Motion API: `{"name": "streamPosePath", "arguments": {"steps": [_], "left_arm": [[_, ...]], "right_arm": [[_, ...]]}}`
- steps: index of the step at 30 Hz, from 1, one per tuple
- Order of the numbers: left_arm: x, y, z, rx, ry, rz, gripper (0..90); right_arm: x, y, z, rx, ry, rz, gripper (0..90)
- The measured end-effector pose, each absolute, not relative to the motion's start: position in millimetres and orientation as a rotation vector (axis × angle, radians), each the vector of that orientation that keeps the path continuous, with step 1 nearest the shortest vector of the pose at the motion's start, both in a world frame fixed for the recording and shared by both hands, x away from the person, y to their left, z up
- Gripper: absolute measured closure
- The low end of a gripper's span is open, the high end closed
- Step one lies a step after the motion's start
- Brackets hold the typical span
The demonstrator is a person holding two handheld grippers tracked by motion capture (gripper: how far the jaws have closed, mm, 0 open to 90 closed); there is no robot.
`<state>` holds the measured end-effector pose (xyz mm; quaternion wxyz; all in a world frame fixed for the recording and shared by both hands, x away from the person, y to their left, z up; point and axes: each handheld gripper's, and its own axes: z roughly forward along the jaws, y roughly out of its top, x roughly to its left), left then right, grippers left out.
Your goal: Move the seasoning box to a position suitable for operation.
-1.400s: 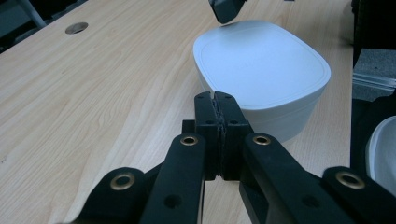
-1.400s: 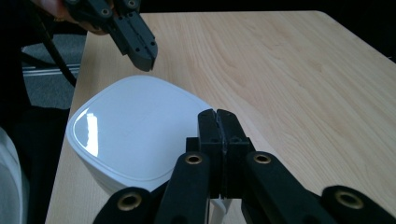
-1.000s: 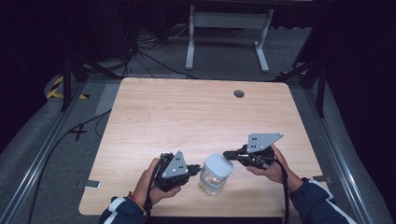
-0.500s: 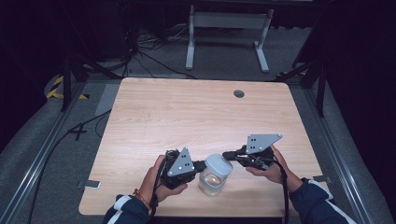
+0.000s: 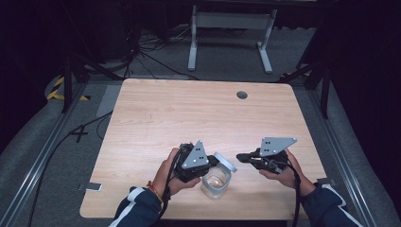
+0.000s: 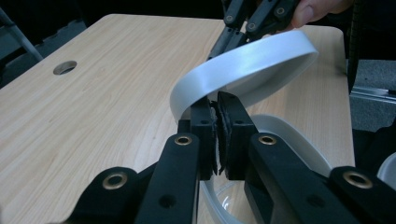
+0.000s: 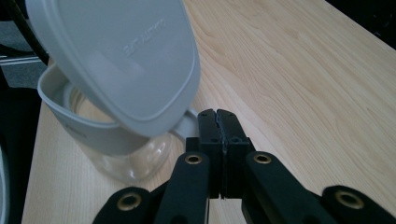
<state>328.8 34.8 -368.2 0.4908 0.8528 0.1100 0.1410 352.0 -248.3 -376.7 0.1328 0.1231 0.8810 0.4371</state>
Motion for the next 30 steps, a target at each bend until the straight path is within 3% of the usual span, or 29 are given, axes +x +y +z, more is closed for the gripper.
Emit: {"name": "streamPosePath", "arguments": {"steps": [18, 30], "left_arm": [[344.2, 29.4, -369.5, 2.061, 0.278, 0.318, 84.6], [343.7, 45.9, -367.2, 2.103, 0.273, 0.388, 83.1]], "right_arm": [[347.0, -279.5, -382.4, 0.47, 2.537, 1.23, 89.7], [348.4, -280.8, -385.7, 0.492, 2.539, 1.207, 88.9]]}}
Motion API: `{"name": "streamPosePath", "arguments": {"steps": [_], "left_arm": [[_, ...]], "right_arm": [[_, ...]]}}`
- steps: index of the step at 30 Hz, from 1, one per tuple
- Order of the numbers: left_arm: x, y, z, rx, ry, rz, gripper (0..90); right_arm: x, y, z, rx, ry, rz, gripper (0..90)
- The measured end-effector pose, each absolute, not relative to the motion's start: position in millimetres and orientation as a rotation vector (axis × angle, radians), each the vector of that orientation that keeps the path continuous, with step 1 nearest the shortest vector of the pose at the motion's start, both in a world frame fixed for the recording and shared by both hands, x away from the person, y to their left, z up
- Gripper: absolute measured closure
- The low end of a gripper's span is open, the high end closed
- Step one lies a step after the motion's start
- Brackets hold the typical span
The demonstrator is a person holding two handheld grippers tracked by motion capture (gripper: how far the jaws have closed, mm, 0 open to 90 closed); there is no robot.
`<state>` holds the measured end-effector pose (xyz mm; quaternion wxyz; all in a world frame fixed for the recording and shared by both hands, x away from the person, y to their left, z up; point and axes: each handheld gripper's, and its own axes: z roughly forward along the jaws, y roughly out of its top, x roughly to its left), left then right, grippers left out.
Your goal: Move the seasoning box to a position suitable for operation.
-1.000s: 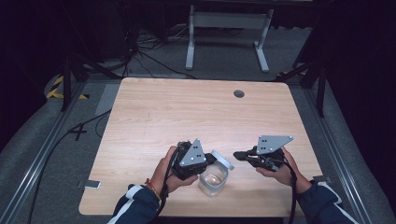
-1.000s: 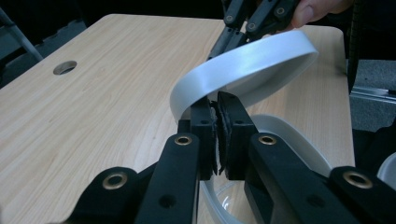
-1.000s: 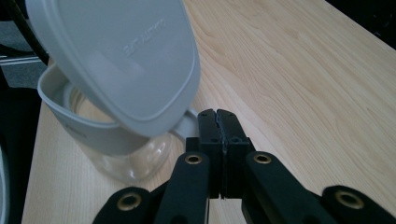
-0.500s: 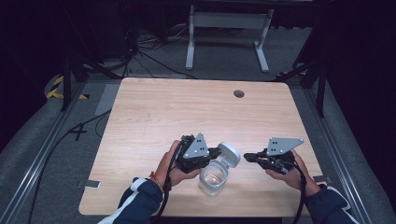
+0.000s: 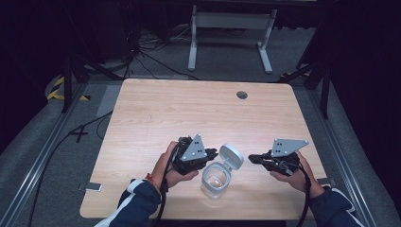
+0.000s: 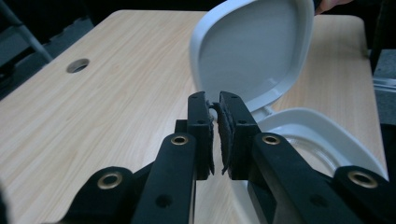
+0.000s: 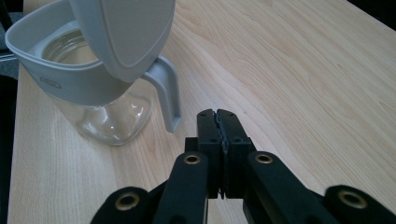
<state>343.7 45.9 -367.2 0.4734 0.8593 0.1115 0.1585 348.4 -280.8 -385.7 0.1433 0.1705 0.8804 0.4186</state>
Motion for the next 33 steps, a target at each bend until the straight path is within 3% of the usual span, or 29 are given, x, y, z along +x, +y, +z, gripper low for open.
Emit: {"name": "streamPosePath", "arguments": {"steps": [6, 25, 33], "left_arm": [[341.7, 71.0, -371.7, 2.116, 0.315, 0.429, 81.8], [341.5, 157.3, -437.0, 2.263, 0.586, 0.457, 75.5], [338.3, 193.0, -465.1, 2.271, 0.682, 0.394, 71.0]], "right_arm": [[349.8, -280.0, -386.0, 0.493, 2.544, 1.199, 88.6], [348.1, -284.0, -386.4, 0.511, 2.54, 1.178, 86.5], [345.5, -288.6, -388.9, 0.525, 2.534, 1.151, 82.2]]}}
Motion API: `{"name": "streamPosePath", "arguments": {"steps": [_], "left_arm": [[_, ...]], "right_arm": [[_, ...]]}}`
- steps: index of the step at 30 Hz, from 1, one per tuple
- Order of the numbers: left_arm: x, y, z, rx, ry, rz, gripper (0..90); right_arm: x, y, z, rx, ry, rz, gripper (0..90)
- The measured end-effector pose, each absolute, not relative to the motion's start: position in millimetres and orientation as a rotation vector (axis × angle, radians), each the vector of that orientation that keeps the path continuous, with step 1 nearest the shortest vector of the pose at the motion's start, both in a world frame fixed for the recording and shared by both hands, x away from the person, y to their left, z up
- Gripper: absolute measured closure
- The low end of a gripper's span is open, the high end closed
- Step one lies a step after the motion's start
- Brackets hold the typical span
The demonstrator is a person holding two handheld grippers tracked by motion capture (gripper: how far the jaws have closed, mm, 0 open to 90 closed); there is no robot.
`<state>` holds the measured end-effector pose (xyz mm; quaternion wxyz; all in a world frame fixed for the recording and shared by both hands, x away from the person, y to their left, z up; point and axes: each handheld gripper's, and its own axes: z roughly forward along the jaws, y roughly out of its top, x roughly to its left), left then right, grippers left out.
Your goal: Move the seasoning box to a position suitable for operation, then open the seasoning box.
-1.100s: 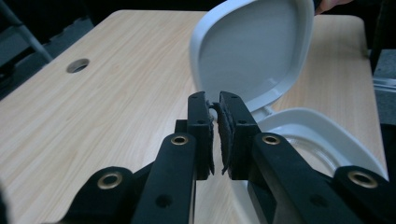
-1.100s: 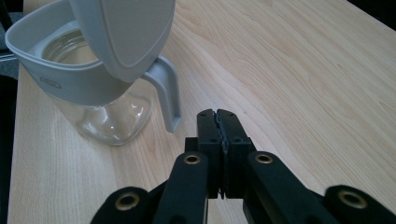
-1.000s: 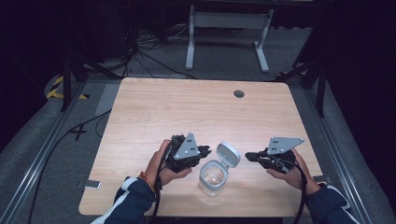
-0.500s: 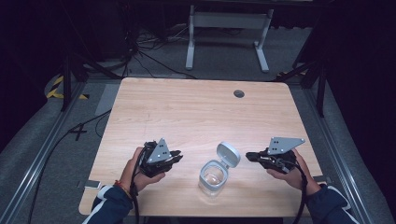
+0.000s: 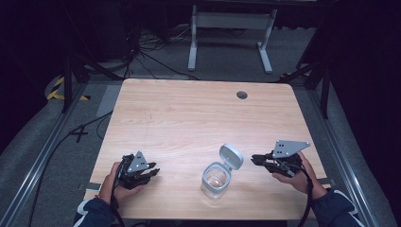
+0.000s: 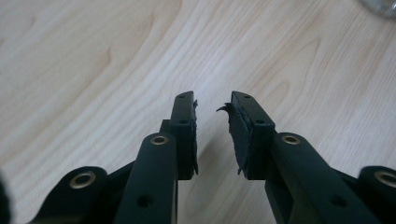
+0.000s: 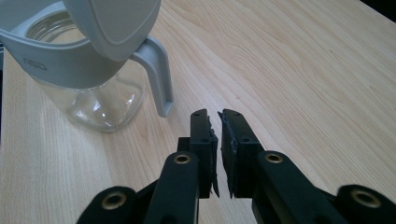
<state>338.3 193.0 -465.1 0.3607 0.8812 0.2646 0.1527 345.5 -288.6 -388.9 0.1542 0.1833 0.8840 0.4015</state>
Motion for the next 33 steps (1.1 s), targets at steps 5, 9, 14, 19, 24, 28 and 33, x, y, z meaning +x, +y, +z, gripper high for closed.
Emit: {"name": "streamPosePath", "arguments": {"steps": [5, 9, 14, 19, 24, 28, 33], "left_arm": [[337.9, 203.9, -474.7, 2.252, 0.715, 0.345, 66.5], [338.7, 214.4, -479.7, 2.184, 0.736, 0.29, 65.5], [337.3, 213.7, -480.2, 2.192, 0.721, 0.309, 63.5], [336.8, 212.4, -480.3, 2.191, 0.753, 0.331, 53.6], [337.9, 212.7, -480.5, 2.187, 0.781, 0.344, 45.7], [338.2, 212.5, -480.7, 2.185, 0.798, 0.335, 41.7], [339.6, 212.9, -480.7, 2.184, 0.824, 0.348, 32.5]], "right_arm": [[341.8, -295.9, -388.6, 0.54, 2.519, 1.146, 80.2], [342.8, -305.5, -395.4, 0.59, 2.522, 1.092, 73.2], [343.4, -322.2, -407.6, 0.669, 2.502, 1.028, 62.7], [340.7, -343.7, -422.7, 0.671, 2.494, 1.016, 53.6], [335.3, -364.9, -436.4, 0.703, 2.473, 0.962, 47.5], [331.6, -382.1, -446.5, 0.779, 2.44, 0.928, 42.0], [327.9, -395.5, -454.3, 0.851, 2.426, 0.933, 38.1]]}}
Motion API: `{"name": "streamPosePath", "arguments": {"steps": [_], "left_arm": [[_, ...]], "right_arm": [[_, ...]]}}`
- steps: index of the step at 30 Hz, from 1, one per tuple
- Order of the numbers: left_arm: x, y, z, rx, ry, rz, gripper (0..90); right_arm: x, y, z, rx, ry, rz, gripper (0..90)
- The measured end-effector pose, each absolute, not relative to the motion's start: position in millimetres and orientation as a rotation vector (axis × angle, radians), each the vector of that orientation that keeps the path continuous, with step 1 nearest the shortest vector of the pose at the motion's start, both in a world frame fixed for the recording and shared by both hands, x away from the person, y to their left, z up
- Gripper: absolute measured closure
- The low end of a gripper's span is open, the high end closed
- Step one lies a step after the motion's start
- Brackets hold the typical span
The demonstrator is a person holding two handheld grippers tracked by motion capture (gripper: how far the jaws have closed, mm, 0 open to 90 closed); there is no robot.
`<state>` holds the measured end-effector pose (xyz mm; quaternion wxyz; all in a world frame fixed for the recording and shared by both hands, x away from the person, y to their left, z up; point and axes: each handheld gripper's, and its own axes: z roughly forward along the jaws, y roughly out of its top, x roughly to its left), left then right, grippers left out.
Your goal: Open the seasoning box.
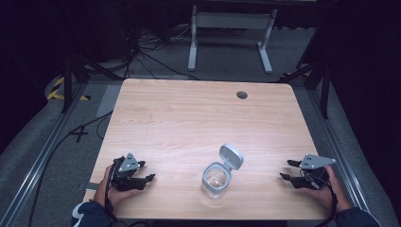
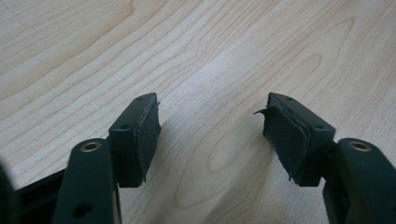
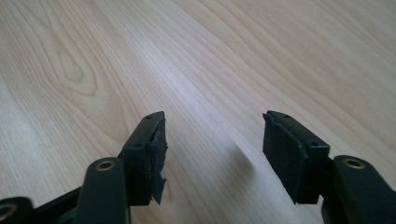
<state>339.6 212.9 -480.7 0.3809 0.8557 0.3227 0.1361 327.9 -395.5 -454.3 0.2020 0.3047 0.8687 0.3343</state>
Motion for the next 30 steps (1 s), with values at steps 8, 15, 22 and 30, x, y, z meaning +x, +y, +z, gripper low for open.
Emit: {"name": "streamPosePath", "arguments": {"steps": [8, 15, 22, 30], "left_arm": [[340.9, 213.1, -480.9, 2.19, 0.87, 0.355, 23.6], [340.0, 212.7, -480.6, 2.199, 0.884, 0.363, 18.7], [341.5, 213.0, -480.5, 2.211, 0.864, 0.36, 17.7], [341.8, 213.1, -480.3, 2.213, 0.867, 0.362, 17.5]], "right_arm": [[316.0, -421.4, -464.0, 0.998, 2.404, 1.032, 29.1], [314.3, -423.4, -466.6, 1.029, 2.367, 1.038, 24.2], [314.6, -423.4, -466.6, 1.025, 2.369, 1.037, 24.2], [315.6, -422.5, -466.9, 1.024, 2.369, 1.042, 24.1]]}}
